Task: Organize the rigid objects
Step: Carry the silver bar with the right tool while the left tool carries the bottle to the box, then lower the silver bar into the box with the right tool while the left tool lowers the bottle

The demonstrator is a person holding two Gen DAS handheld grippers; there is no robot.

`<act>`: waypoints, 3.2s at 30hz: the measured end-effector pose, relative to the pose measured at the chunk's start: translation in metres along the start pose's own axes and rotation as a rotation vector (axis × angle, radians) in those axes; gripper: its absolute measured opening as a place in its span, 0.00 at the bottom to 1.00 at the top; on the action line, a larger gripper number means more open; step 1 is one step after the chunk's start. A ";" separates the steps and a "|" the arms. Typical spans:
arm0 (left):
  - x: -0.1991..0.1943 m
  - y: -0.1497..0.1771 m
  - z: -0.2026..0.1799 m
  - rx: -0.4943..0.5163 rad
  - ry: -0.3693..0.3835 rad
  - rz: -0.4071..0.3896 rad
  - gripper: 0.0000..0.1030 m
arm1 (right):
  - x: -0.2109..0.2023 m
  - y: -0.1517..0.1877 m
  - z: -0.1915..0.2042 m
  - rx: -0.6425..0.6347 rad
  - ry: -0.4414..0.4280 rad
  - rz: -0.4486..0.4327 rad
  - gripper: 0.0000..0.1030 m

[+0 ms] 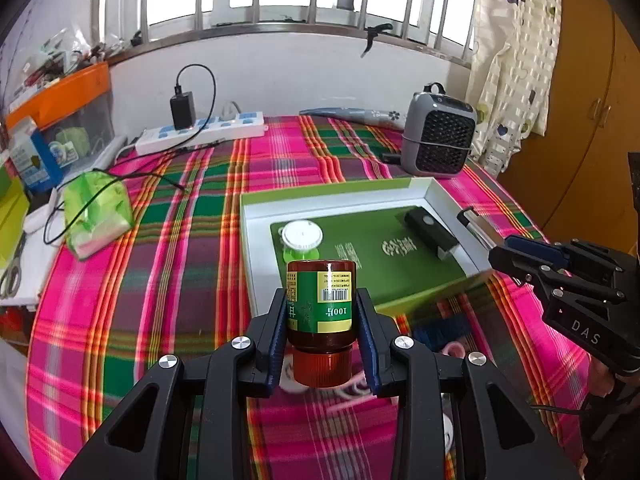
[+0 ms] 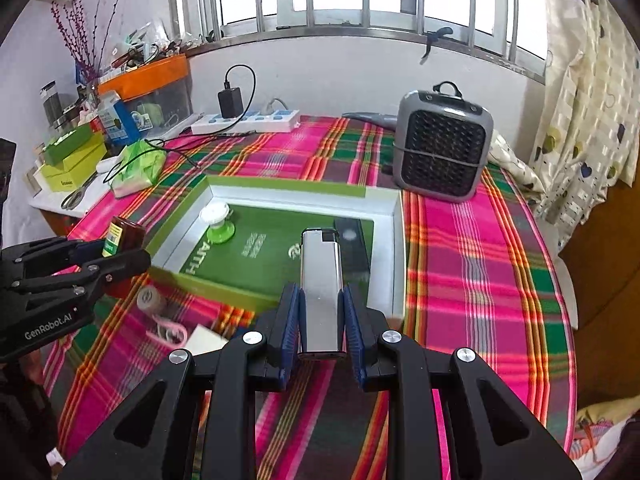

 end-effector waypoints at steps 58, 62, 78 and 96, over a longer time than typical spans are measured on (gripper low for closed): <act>0.086 -0.017 0.010 -0.004 0.014 0.134 0.30 | 0.114 -0.029 0.011 -0.070 -0.006 0.141 0.24; 0.086 -0.017 0.009 -0.005 0.016 0.134 0.30 | 0.114 -0.030 0.012 -0.066 -0.014 0.141 0.24; 0.088 -0.017 0.009 -0.007 0.020 0.138 0.30 | 0.117 -0.029 0.011 -0.043 -0.026 0.157 0.24; 0.081 -0.014 0.010 -0.019 0.012 0.130 0.31 | 0.110 -0.028 0.010 -0.020 -0.027 0.141 0.33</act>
Point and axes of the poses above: each gripper's, at about its wrist camera, not at the fingertips, and x roughly the way its jaws point, z to its left, y to its underside, the point moved 2 cm from there along x, roughly the way its jaws point, and after that the axes turned 7 degrees about x, right-handed, at the moved point
